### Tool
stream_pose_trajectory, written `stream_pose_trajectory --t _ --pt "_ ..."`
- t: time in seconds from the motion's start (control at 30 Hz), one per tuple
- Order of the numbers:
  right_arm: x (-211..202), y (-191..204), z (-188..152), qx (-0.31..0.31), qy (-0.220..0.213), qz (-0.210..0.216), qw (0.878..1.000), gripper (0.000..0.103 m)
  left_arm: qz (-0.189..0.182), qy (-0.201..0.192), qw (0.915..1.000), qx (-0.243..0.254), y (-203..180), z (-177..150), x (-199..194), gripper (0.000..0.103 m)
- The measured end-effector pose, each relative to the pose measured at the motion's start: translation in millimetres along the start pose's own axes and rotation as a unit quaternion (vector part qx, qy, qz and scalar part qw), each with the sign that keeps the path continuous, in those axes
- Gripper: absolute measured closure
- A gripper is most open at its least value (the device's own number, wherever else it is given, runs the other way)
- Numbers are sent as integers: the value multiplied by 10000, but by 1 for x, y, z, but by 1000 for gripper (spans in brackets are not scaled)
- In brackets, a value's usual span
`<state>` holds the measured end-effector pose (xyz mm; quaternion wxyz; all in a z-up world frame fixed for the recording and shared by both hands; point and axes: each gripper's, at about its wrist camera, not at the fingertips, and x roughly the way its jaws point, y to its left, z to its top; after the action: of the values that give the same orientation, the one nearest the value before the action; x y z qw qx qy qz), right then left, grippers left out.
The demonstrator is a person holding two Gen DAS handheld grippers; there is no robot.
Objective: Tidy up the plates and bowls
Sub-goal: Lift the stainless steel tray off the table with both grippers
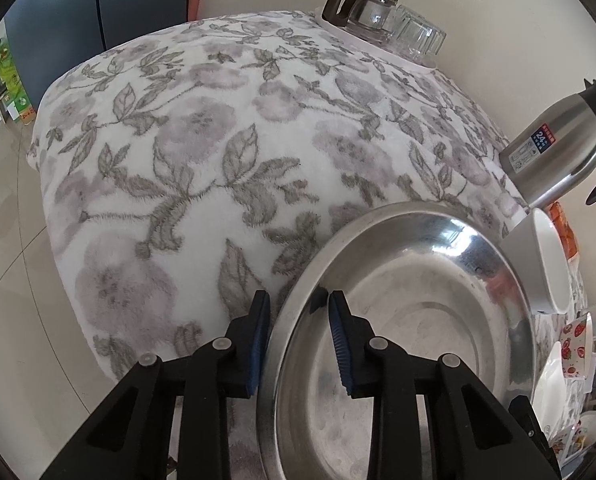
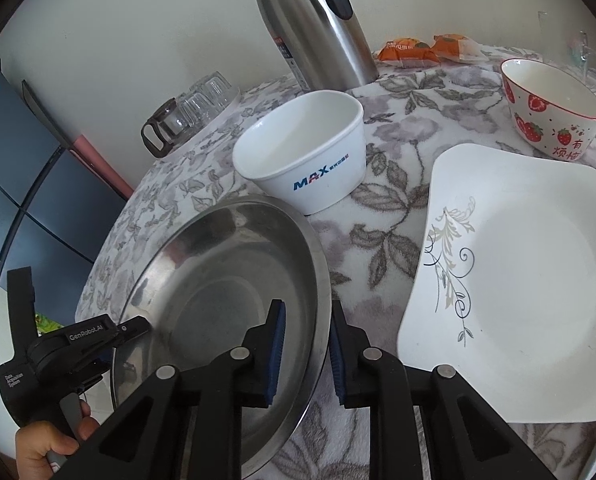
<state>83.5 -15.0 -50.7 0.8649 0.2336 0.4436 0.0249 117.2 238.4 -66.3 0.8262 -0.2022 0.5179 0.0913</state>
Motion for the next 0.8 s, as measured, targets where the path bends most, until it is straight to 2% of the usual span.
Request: stream_pose_trajectory --t 0.67,0.8 --pt "-34 0 -9 -215 -19 173 9996 81 -296 -151 9994 -46 1 -11 -32 75" --pt "-42 3 -10 -355 -53 51 9993 81 -314 -247 9992 -48 -2 -15 -42 75"
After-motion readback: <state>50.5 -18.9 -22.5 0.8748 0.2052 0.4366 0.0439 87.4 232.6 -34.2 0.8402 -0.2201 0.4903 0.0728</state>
